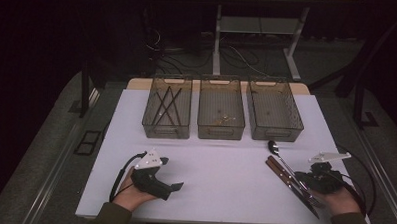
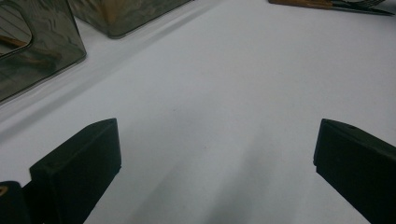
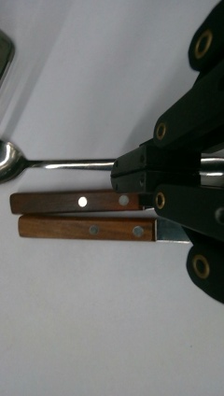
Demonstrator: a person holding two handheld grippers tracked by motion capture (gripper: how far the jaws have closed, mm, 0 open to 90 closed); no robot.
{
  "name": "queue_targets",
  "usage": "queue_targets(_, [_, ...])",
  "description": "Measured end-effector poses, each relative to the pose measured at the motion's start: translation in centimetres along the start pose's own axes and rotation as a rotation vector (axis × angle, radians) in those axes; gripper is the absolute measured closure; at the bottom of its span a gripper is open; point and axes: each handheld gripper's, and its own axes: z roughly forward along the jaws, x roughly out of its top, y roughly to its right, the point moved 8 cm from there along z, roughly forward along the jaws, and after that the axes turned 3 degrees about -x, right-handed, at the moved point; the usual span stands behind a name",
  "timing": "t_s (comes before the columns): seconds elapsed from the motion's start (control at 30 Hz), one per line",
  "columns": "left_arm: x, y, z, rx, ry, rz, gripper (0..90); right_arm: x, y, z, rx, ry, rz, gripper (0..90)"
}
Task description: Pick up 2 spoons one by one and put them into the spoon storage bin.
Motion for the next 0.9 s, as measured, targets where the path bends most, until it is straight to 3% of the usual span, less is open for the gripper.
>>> queue_targets(0.2, [0.0,0.0,0.0,0.001,-0.004,0.002,0.0,-0.3,-0.3,0.3,0.014,-0.014,-0.013,89.8])
queue_targets(0.47, [0.0,0.0,0.0,0.002,0.000,-0.001,0.0,-0.6,0.0,0.7,-0.012,-0.037,-0.041,89.9])
queue_targets(0.63, [0.0,0.0,0.0,0.000,0.002,-0.006,0.0,-0.7,0.9,0.6,-0.104,-0.051,-0.071,89.9])
queue_targets(0.73, [0.0,0.0,0.0,0.000,-0.002,-0.001,0.0,-0.7,1.1,0.6,-0.088,-0.037,-0.054,89.8])
queue_targets(0.9, [0.0,0.0,0.0,0.000,-0.003,-0.003,0.0,-0.2,-0.1,0.4,-0.010,-0.007,-0.045,89.8])
